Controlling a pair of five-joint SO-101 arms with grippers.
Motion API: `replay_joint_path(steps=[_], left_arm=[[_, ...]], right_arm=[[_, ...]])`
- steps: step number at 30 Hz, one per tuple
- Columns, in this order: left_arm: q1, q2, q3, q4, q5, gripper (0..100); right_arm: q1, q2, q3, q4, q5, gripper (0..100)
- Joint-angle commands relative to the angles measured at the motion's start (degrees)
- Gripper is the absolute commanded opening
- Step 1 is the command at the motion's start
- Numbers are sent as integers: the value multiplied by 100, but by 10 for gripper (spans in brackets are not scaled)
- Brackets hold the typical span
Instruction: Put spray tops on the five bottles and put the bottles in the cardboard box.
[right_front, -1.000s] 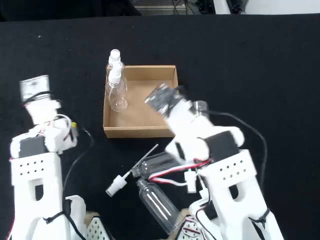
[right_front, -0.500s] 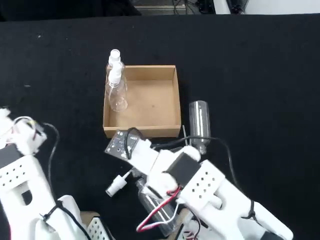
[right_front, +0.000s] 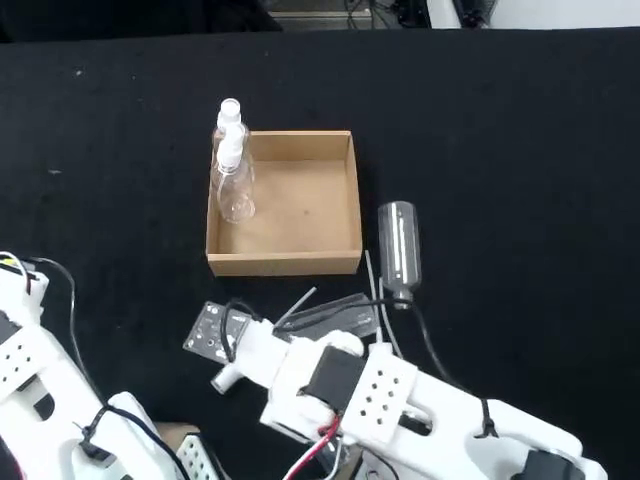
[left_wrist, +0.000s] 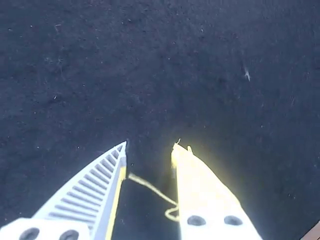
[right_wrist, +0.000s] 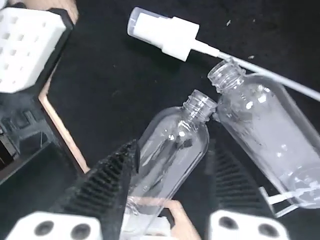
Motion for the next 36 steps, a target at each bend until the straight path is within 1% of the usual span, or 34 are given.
replay_joint_path(steps=[1, 5, 12, 14, 16, 18, 20, 23, 25, 29, 31, 34, 36], left_arm=[[-66, -158, -57, -132, 62, 63], [-57, -158, -40, -141, 62, 63], [-57, -158, -31, -158, 53, 63], [-66, -158, -31, -158, 44, 63], [-66, -158, -31, -158, 44, 63], [-66, -158, -31, -167, 44, 63], [-66, -158, -31, -167, 44, 63], [-66, -158, -31, -167, 44, 63], [-66, -158, -22, -167, 44, 63], [-66, -158, -22, -167, 44, 63], [-84, -158, -48, -176, 35, 63], [-444, -167, -101, -193, 62, 63], [-716, -167, -163, -255, 70, 63]], right_arm=[[-114, -13, -13, -149, -316, 266], [-105, 13, -31, -141, -334, 231], [-88, 22, 31, -132, -308, 226], [-70, 31, -154, 53, -167, 226], [79, 145, -593, 448, -53, 229], [229, 426, -1059, 809, -44, 230], [325, 875, -1314, 1020, -211, 230], [308, 1631, -1402, 1099, -422, 230], [308, 1991, -1455, 1081, -431, 228], [35, 2167, -1560, 1081, -466, 230], [-185, 2097, -1543, 1055, -765, 230], [-554, 1991, -1393, 747, -1240, 229], [-738, 2018, -1112, 334, -1477, 227]])
